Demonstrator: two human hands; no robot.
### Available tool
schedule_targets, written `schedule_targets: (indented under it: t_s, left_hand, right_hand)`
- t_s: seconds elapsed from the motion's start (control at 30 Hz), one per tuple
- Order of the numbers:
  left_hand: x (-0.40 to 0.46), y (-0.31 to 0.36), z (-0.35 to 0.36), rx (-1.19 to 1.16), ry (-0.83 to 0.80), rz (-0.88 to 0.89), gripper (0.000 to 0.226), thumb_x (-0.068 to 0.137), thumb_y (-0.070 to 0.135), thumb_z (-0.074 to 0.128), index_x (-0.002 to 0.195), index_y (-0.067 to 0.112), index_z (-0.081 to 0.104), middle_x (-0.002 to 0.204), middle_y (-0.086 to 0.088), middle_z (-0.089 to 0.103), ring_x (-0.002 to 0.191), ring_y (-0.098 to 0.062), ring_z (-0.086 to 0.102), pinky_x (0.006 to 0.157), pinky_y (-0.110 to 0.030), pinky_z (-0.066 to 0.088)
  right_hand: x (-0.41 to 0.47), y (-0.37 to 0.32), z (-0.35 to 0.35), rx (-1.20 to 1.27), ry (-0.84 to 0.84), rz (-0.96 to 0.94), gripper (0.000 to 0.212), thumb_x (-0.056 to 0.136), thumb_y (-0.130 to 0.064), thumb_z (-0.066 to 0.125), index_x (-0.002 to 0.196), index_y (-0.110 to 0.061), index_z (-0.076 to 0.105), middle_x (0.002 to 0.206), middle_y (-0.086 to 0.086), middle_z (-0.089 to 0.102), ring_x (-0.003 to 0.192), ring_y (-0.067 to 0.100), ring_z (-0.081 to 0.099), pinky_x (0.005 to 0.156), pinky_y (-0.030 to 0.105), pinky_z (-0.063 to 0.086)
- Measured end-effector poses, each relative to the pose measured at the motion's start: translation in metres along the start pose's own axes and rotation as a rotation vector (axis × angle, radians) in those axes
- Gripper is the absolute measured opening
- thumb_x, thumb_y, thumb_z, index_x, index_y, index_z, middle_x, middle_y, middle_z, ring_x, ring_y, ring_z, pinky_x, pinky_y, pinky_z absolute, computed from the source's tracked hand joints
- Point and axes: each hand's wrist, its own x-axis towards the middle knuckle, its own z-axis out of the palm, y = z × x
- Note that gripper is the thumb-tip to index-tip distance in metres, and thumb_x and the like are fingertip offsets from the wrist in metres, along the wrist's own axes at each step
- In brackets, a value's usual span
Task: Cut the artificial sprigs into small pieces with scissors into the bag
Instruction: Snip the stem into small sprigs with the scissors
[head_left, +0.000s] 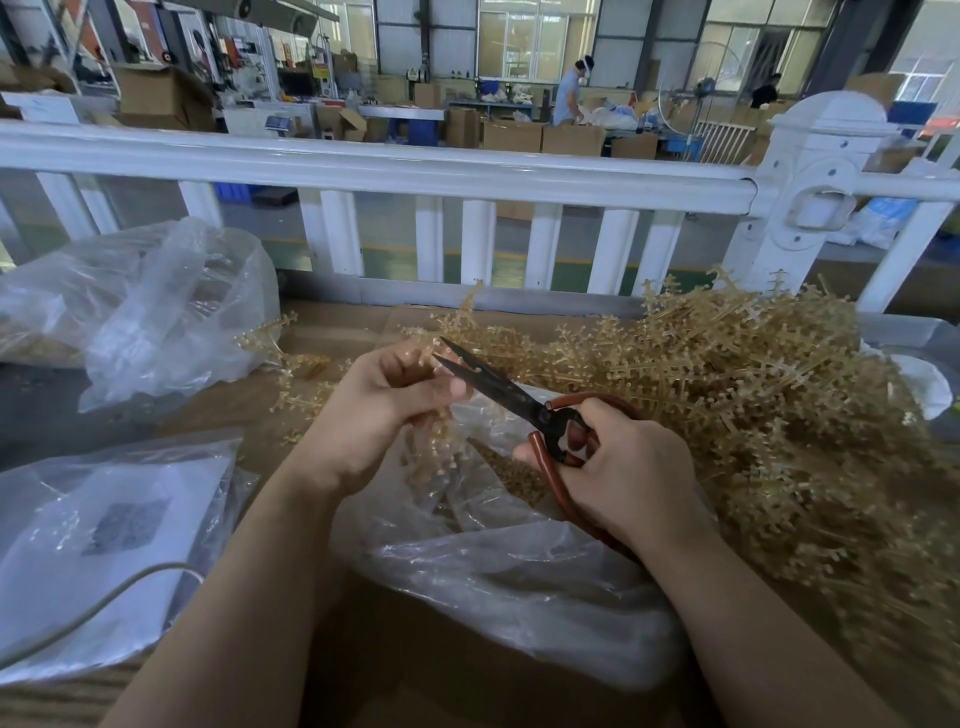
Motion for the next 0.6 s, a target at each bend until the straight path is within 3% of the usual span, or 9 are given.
schedule_targets:
  t_s: [0.1, 0.17, 0.4, 0.6]
  left_hand:
    - [-0.0004, -0.0004, -0.0018, -0.001, 0.024, 0.010, 0.009, 0.085, 0.019, 0.071, 0.077, 0.017, 0.074, 0.070, 0.000, 0.068, 0.064, -0.013, 0.058, 0.064, -0.026, 0.041]
    - [-0.0009, 0.0009, -0.0004, 0.025, 0.028, 0.039, 0.011, 0.085, 0.021, 0.069, 0.076, 0.021, 0.075, 0.069, 0.002, 0.067, 0.063, -0.011, 0.056, 0.060, -0.023, 0.039]
    - [0.0003, 0.0007, 0.0011, 0.042, 0.047, 0.083, 0.014, 0.085, 0.020, 0.066, 0.072, 0.024, 0.071, 0.064, -0.003, 0.056, 0.059, -0.011, 0.047, 0.056, -0.020, 0.036]
    - [-0.0006, -0.0004, 0.0026, 0.023, 0.022, 0.105, 0.008, 0.085, 0.018, 0.067, 0.082, 0.023, 0.073, 0.067, 0.008, 0.059, 0.063, -0.008, 0.049, 0.061, -0.016, 0.042]
  right_hand:
    - [-0.0003, 0.0017, -0.0006, 0.011, 0.003, 0.005, 0.062, 0.076, -0.089, 0.047, 0.085, -0.030, 0.067, 0.069, -0.017, 0.066, 0.061, 0.003, 0.065, 0.052, 0.015, 0.045]
    - [-0.0003, 0.0021, -0.0010, 0.021, 0.010, -0.006, 0.062, 0.077, -0.088, 0.047, 0.086, -0.030, 0.067, 0.069, -0.017, 0.066, 0.060, 0.003, 0.065, 0.051, 0.011, 0.042]
    - [-0.0007, 0.0030, 0.0007, 0.050, 0.043, -0.040, 0.062, 0.080, -0.089, 0.045, 0.086, -0.031, 0.066, 0.068, -0.016, 0.065, 0.060, 0.004, 0.065, 0.052, 0.023, 0.054]
    - [-0.0023, 0.0042, 0.0002, 0.097, 0.007, -0.022, 0.064, 0.077, -0.094, 0.041, 0.097, -0.037, 0.064, 0.072, -0.023, 0.063, 0.067, 0.000, 0.067, 0.057, 0.011, 0.047]
